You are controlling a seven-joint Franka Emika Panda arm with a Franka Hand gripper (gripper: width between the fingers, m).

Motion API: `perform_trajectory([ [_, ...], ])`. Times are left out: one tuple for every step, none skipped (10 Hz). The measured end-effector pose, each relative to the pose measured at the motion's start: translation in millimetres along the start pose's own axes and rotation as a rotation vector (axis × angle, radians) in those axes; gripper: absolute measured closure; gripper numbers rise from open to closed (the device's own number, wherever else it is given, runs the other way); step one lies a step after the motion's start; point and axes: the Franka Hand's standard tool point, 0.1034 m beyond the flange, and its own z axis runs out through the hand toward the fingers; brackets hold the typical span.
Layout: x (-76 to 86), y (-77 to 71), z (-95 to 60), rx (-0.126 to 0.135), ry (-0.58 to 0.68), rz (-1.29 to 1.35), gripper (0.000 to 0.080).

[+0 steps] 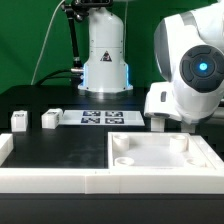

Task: Assemble one leg

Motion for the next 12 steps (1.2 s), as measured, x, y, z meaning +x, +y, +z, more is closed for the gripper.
perform_trajectory([
  [0.0,0.0,0.0,0.000,0.000,0.000,0.0509],
  [0.0,0.0,0.0,0.000,0.000,0.000,0.0509],
  [0.0,0.0,0.0,0.000,0.000,0.000,0.0509],
  [0.0,0.0,0.0,0.000,0.000,0.000,0.0509],
  [-1.4,0.8,-1.2,-0.001,-0.003,-0.005,0.0509],
  [-9.3,4.0,-9.9,0.000,-0.011,-0.025,0.0509],
  [-20.7,8.2,-22.5,0.002,-0.018,-0.031,0.0509],
  [-31.8,11.9,-35.5,0.005,-0.023,-0.036,0.0509],
  [-40.6,14.0,-46.6,0.007,-0.019,-0.041,0.0509],
  [-46.5,13.7,-55.8,0.010,0.004,-0.045,0.0509],
  [-45.6,13.8,-53.0,0.010,0.003,-0.044,0.0509],
  [-41.5,12.1,-53.3,0.014,0.026,-0.043,0.0509],
])
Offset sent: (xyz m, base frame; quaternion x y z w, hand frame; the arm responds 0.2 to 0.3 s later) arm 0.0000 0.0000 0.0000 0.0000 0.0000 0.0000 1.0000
